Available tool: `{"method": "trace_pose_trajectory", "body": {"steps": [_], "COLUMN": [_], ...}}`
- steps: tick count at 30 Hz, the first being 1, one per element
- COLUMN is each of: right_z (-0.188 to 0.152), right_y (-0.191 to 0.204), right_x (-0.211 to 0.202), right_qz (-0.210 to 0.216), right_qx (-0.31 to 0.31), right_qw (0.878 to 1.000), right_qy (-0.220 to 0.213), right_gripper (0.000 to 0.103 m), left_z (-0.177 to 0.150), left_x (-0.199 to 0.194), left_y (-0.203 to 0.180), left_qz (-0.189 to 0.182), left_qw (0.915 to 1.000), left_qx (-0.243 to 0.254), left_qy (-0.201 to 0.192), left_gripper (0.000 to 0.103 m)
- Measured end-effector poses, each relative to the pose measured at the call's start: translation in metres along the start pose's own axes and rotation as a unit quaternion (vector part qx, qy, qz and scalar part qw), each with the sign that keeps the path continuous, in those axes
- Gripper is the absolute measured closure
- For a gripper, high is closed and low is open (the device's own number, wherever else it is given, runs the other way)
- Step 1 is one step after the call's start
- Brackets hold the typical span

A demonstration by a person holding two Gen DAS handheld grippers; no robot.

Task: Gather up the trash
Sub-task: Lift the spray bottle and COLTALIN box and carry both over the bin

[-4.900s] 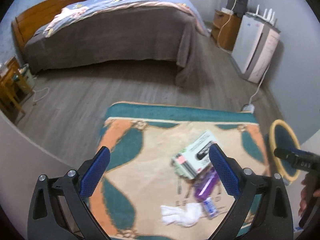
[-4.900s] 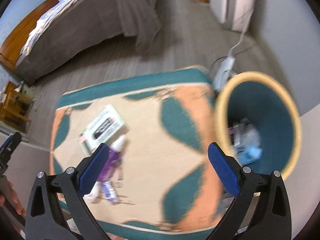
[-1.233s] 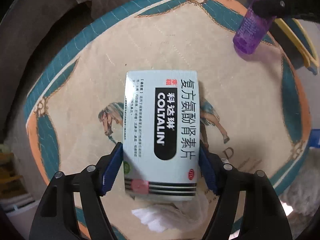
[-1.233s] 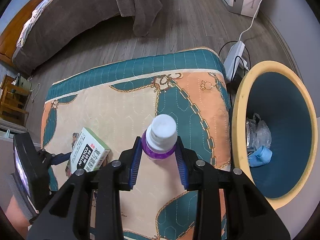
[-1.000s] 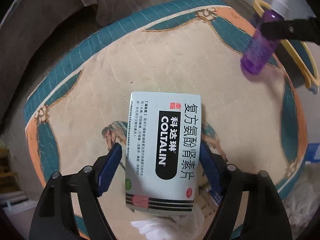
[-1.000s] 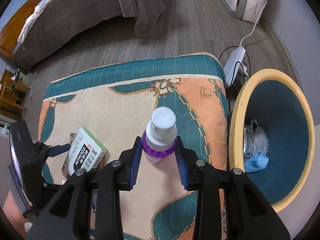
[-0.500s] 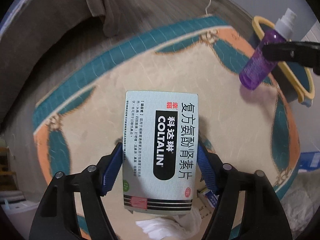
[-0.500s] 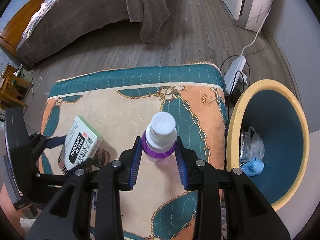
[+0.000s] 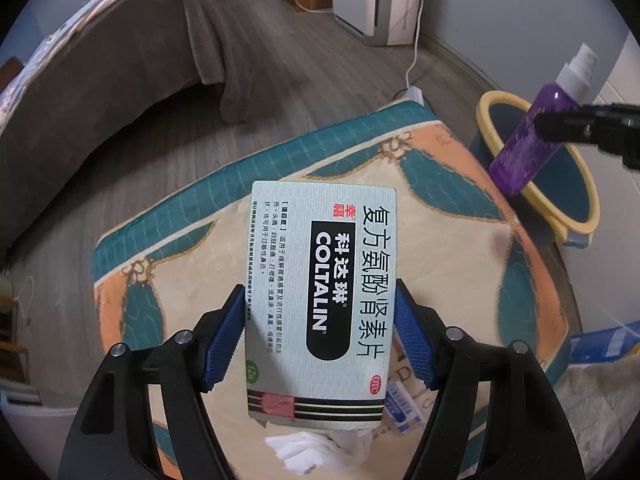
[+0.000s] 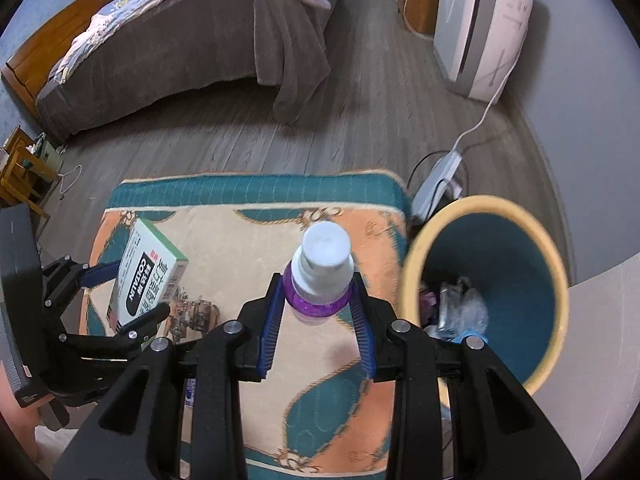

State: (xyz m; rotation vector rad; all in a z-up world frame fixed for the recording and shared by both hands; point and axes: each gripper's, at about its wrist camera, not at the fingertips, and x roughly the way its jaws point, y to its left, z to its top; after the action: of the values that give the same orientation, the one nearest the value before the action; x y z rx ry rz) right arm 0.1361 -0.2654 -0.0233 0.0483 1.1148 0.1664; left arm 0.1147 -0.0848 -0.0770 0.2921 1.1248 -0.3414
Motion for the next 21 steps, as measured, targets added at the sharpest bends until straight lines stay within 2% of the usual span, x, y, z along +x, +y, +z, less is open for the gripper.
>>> {"method": "trace_pose_trajectory", "body": {"steps": [7, 13, 17, 21], "right_z": [0.002, 0.001, 0.0, -0.004], "right_y": [-0.028, -0.051, -0.067, -0.084], "right_x": [-0.028, -0.037, -0.041, -0.037], "right_qz": [0.0, 0.008, 0.013, 0.019], "right_qx": [0.017, 0.034, 0.043, 0.058], "right_qw": [0.999, 0.998, 0.997, 0.997], "right_qy": [-0.031, -0.048, -0.059, -0.057], "right_gripper": [0.07, 0.07, 0.07, 0.07], "left_z": [0.001, 0.0, 0.0, 0.002], "left_x": [-0.006, -0.021, -0.031, -0.034], "left_y": [-0.021, -0.044, -0.06, -0.085], "left_qz": [-0.008, 0.006, -0.001, -0.007], "left_qw": [0.9999, 0.9995, 0.9987, 0.9985], "left_qx": [-0.005, -0.006, -0.019, -0.006], "left_qy": [-0.008, -0.032, -0.048, -0.054], "left_gripper": [0.031, 0.031, 0.031, 0.031]}}
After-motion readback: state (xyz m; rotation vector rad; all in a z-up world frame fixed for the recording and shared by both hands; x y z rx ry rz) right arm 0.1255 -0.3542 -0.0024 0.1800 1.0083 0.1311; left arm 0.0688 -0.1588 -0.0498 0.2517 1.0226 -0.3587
